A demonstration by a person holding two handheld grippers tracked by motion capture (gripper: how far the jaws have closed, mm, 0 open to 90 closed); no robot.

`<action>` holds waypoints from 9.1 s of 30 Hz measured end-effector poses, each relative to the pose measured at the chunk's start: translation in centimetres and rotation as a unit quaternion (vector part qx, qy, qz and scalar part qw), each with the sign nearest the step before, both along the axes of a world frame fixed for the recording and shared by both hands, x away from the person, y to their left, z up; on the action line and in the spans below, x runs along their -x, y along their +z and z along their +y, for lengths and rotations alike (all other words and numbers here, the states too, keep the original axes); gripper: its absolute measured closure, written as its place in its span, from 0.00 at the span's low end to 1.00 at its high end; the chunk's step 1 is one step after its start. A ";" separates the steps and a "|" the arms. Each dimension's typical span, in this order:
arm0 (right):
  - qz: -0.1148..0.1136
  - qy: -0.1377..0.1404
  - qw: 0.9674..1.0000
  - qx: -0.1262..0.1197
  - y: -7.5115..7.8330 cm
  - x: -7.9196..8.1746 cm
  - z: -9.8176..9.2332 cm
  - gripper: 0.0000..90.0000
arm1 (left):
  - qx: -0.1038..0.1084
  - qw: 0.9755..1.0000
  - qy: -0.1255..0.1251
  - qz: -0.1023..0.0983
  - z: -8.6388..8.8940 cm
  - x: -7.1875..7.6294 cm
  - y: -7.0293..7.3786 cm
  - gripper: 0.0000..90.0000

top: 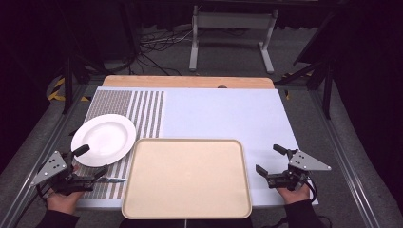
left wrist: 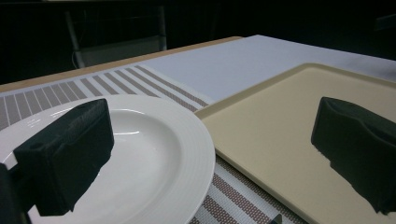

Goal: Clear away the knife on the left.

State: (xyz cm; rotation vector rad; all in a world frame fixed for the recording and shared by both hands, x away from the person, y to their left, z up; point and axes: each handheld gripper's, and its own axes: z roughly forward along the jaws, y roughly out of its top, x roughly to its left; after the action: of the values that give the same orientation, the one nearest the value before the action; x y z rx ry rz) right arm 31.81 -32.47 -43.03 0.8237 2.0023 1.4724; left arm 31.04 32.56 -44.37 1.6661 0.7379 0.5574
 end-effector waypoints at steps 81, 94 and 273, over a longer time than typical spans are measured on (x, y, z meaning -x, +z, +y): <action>0.022 0.035 0.999 -0.003 -0.5 -0.4 0.5 0.02 | -0.383 0.895 -0.150 0.175 -2.7 -2.7 6.9 0.08; 0.022 0.041 0.999 -0.002 -0.6 -0.4 0.6 0.02 | -0.439 0.858 -0.174 0.203 -3.2 -2.8 6.6 0.08; 0.016 0.077 0.997 -0.022 -0.4 -0.2 0.6 0.01 | -0.293 0.859 -0.110 0.404 -16.1 -4.4 7.0 0.86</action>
State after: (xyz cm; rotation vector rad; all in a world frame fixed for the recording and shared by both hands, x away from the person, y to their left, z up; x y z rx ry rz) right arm 32.03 -31.91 -43.45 0.7294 2.1045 1.6035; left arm 35.48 16.41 -37.40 2.5708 1.0046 -0.1533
